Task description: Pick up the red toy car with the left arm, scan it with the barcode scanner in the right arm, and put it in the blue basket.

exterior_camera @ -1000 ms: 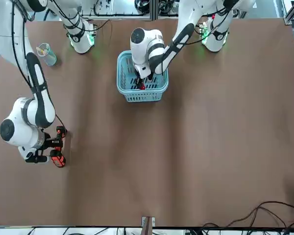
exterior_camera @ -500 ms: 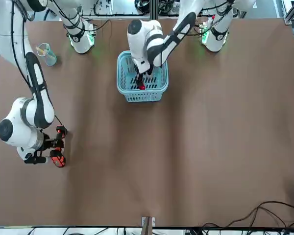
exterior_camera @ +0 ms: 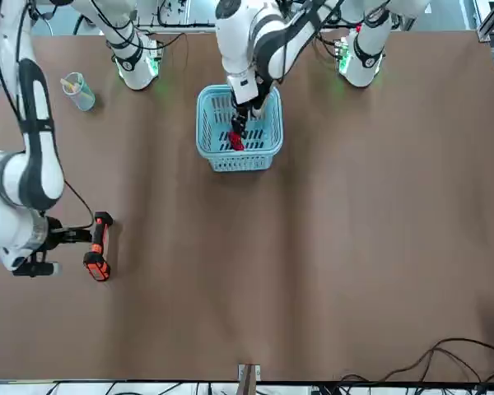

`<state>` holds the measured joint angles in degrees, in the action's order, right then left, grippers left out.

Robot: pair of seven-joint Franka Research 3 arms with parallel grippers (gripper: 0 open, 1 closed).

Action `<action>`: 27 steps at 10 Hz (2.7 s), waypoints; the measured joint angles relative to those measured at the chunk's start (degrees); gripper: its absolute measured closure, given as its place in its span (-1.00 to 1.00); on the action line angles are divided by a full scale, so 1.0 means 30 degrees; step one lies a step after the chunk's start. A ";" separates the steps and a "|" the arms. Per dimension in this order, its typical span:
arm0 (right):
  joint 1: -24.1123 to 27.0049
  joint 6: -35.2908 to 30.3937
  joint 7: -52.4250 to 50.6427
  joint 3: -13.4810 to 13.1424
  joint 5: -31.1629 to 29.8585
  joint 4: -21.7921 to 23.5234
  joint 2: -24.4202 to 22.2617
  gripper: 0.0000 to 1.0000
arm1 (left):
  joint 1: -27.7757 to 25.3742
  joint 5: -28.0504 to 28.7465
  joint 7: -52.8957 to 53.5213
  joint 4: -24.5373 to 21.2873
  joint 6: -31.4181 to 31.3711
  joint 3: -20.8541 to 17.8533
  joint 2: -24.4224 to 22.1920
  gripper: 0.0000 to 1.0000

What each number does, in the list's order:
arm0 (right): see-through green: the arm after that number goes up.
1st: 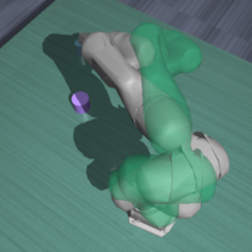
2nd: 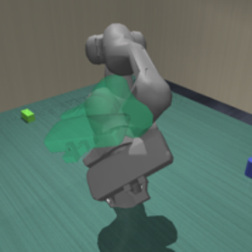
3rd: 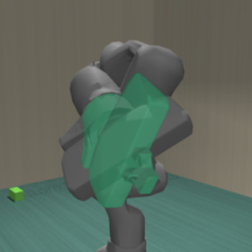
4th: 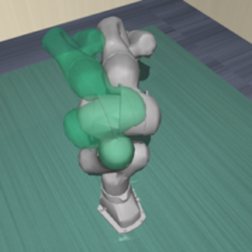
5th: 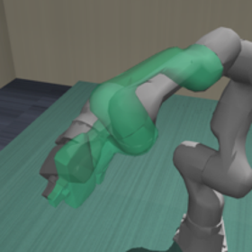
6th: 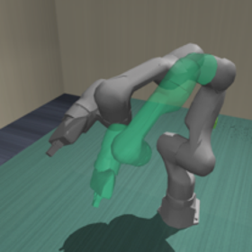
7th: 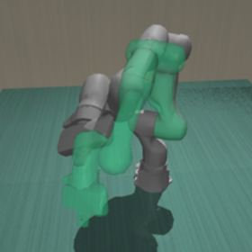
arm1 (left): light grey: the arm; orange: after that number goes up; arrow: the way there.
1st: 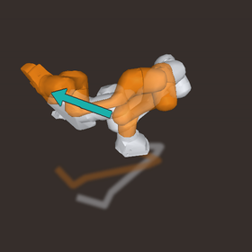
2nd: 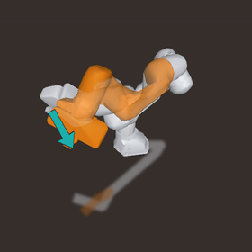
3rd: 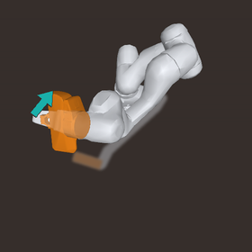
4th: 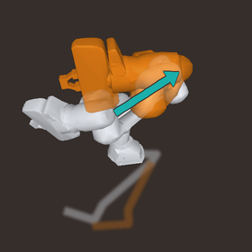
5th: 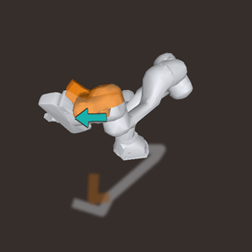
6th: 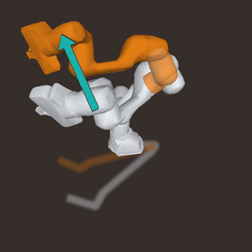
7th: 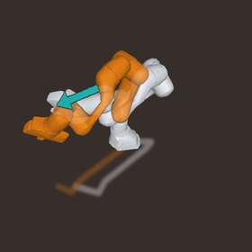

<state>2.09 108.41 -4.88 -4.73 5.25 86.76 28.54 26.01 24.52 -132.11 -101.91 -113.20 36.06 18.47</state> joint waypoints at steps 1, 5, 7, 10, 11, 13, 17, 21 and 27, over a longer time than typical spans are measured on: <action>-0.0033 -0.0127 0.0710 0.0009 -0.0144 -0.0411 -0.0362 -1.00 | -0.0974 -0.0640 0.1860 -0.0005 0.0157 -0.0024 -0.0765 -0.85; -0.0120 -0.0457 0.0660 0.0049 -0.1069 -0.1737 -0.1446 -1.00 | -0.3957 -0.3711 1.0442 -0.0050 0.1259 -0.1190 -0.3704 -0.84; -0.0125 -0.0793 0.0251 0.0047 -0.1298 -0.2694 -0.2175 -1.00 | -0.4024 -0.4884 1.4414 -0.0086 0.1557 -0.3211 -0.4974 -0.84; -0.0122 -0.3229 -0.0755 0.0079 -0.1813 -0.3405 -0.3891 -1.00 | -0.6505 -0.6891 2.1674 -0.0103 0.2646 -0.4526 -0.6919 -0.85; -0.0143 -0.4092 -0.0832 0.0121 -0.1814 -0.3460 -0.4410 -1.00 | -0.7483 -0.7449 2.4146 -0.0107 0.3027 -0.4707 -0.7470 -0.86; -0.0377 -0.6013 -0.0853 0.0194 -0.1813 -0.3517 -0.5486 -1.00 | -0.7751 -0.8278 2.8437 -0.0098 0.3941 -0.6455 -0.8329 -0.90; -0.0468 -0.7680 -0.0850 0.0218 -0.1813 -0.3527 -0.6974 -1.00 | -0.7505 -0.9056 3.7675 0.1093 0.6994 -1.0024 -0.9447 -1.00; -0.0506 -0.8022 0.0816 0.0228 -0.0332 -0.3528 -0.7324 -1.00 | -0.7479 -0.9061 4.3514 0.1858 0.8637 -1.1821 -0.9497 -1.00; -0.0421 -0.8645 -0.0423 0.0011 -0.0710 -0.2826 -0.7888 -1.00 | -0.7385 -0.9055 4.5061 0.2709 0.9211 -1.2206 -0.8485 -1.00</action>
<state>0.83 82.48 -6.15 -4.70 3.12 78.28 4.87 3.85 -2.64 3.07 -93.78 -85.57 -0.56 -6.98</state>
